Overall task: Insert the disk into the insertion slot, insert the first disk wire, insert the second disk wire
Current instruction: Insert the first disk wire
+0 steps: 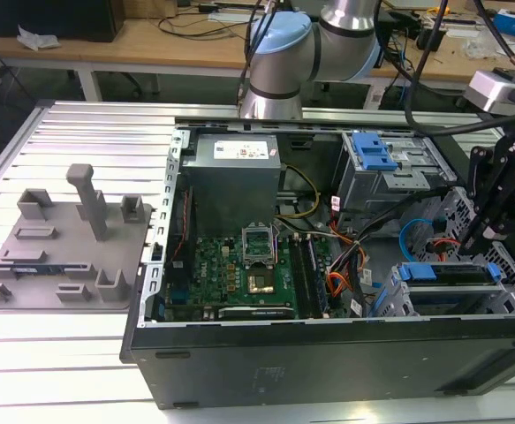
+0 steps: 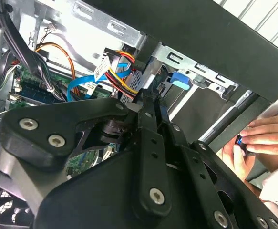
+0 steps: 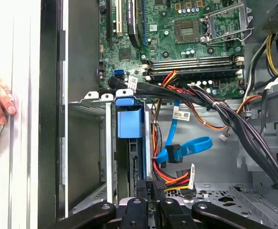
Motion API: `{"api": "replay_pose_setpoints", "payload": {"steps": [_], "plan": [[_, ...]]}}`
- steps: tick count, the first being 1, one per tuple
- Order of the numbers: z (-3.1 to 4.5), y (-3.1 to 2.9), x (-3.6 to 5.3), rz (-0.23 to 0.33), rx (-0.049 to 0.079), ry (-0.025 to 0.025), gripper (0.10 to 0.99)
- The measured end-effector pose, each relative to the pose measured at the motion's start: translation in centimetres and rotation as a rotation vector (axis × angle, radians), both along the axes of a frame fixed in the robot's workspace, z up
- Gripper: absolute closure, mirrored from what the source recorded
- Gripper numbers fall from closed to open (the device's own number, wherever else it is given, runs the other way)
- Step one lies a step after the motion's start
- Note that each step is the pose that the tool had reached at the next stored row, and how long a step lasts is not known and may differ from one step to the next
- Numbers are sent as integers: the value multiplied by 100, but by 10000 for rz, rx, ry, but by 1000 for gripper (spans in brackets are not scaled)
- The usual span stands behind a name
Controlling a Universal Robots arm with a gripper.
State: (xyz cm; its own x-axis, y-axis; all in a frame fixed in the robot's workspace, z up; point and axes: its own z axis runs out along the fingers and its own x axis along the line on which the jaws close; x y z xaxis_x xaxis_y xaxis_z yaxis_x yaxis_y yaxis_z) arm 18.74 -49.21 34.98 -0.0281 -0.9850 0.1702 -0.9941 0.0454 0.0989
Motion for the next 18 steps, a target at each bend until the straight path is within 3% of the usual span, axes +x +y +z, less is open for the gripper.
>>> {"api": "replay_pose_setpoints", "payload": {"steps": [3, 8, 10, 12, 13, 14, 18], "plan": [[0, -10, -8, -3, -1, 0, 922], [0, -91, -30, 1, -1, -11, 922], [0, -93, -32, 0, -1, -177, 922], [1, -93, -38, 0, 3, -404, 922], [1, -93, -42, 0, 6, -475, 922], [1, -93, -45, 0, 6, -494, 922], [16, -73, -57, 1, 4, -495, 922]]}}
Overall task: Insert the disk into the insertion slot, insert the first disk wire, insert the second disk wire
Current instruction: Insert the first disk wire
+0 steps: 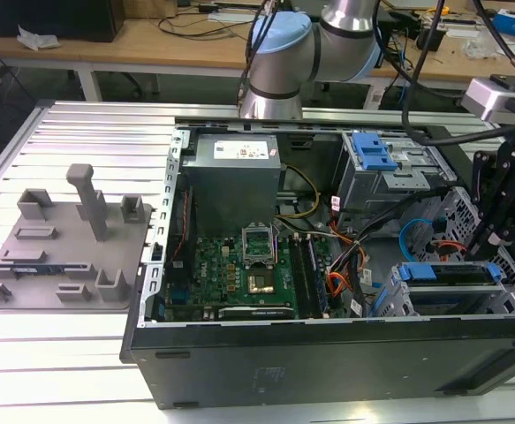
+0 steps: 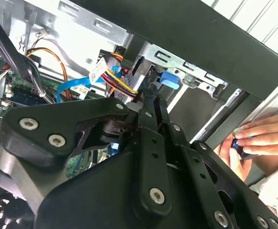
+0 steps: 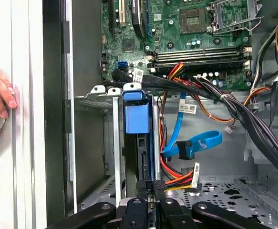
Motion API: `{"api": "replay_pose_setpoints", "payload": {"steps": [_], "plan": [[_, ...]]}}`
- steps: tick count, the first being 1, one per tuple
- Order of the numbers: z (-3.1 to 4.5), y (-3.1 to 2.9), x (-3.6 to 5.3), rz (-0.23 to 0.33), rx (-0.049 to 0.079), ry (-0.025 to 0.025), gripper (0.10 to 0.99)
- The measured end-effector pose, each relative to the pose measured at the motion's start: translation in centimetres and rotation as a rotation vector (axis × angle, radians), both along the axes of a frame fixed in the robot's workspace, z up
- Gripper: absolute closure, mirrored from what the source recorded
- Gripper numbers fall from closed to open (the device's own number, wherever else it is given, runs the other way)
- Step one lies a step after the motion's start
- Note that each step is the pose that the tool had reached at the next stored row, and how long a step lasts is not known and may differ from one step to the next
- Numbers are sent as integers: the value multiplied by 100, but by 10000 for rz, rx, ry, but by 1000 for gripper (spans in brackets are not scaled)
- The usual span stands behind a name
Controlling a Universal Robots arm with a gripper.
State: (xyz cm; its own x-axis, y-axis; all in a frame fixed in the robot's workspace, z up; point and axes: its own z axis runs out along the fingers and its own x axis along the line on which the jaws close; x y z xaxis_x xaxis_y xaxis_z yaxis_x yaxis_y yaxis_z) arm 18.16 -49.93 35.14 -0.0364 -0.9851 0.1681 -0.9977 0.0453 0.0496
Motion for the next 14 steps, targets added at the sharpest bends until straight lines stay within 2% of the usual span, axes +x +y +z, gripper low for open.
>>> {"api": "replay_pose_setpoints", "payload": {"steps": [3, 8, 12, 14], "plan": [[52, 12, -8, -12, 0, -1, 922], [60, 12, -13, -339, 0, 11, 922], [60, 1, -13, -365, 0, 62, 922], [60, -16, -13, -352, -2, 121, 922]]}}
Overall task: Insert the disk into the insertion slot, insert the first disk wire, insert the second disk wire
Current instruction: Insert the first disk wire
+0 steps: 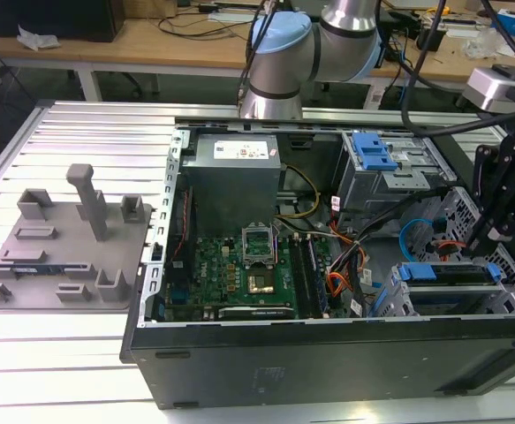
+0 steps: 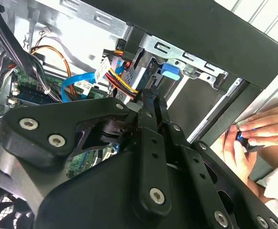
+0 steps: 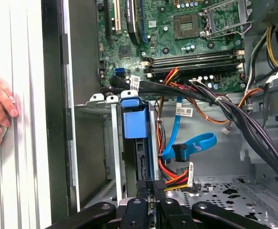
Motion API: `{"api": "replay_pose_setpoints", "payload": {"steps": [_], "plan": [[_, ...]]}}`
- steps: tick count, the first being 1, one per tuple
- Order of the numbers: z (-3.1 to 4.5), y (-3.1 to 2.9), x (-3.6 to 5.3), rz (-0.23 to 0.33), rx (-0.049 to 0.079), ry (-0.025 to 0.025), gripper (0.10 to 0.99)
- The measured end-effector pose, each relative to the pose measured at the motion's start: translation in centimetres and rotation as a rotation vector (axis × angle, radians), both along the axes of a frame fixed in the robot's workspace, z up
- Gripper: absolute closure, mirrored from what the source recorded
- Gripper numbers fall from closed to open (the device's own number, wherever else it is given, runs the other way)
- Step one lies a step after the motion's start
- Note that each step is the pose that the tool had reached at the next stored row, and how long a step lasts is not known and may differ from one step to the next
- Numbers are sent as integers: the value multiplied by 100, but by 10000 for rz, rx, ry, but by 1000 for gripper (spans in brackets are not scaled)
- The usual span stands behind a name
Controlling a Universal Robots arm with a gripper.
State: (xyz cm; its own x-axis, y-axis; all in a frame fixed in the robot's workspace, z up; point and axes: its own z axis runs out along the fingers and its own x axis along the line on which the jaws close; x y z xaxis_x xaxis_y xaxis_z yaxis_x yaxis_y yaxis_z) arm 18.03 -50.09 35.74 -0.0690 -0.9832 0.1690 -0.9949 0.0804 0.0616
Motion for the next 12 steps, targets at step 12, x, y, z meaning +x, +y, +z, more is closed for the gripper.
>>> {"api": "replay_pose_setpoints", "payload": {"steps": [12], "plan": [[-1, -7, 0, 249, 0, 46, 922]]}}
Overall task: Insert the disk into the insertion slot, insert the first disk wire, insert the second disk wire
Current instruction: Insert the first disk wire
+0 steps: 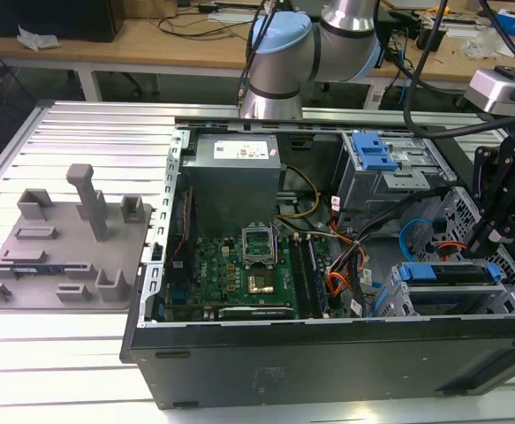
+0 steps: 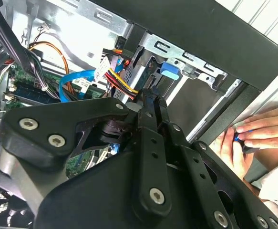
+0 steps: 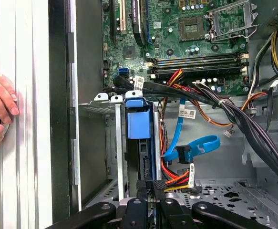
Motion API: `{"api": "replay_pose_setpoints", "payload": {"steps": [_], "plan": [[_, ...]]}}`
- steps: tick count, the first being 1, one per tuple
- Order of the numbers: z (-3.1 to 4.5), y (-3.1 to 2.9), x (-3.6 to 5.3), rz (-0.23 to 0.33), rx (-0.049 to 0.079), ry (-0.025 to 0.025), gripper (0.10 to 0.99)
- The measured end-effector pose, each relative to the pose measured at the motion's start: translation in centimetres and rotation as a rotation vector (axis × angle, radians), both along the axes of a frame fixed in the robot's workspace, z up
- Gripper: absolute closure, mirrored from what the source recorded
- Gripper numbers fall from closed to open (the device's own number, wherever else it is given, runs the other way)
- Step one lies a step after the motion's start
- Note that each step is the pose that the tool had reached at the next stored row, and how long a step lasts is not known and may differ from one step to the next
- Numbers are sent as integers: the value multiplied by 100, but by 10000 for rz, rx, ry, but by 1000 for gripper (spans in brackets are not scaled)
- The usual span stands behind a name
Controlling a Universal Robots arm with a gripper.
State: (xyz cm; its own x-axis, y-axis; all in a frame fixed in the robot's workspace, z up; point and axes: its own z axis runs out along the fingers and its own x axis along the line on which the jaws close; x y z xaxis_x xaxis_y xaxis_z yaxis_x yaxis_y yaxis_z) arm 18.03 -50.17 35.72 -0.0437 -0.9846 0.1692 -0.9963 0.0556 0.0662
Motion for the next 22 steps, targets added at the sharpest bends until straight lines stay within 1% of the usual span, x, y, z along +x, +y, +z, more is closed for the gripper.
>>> {"api": "replay_pose_setpoints", "payload": {"steps": [9, 22], "plan": [[-15, -9, 0, 11, -2, 0, 922], [-87, -11, -4, 35, 0, 0, 922]]}}
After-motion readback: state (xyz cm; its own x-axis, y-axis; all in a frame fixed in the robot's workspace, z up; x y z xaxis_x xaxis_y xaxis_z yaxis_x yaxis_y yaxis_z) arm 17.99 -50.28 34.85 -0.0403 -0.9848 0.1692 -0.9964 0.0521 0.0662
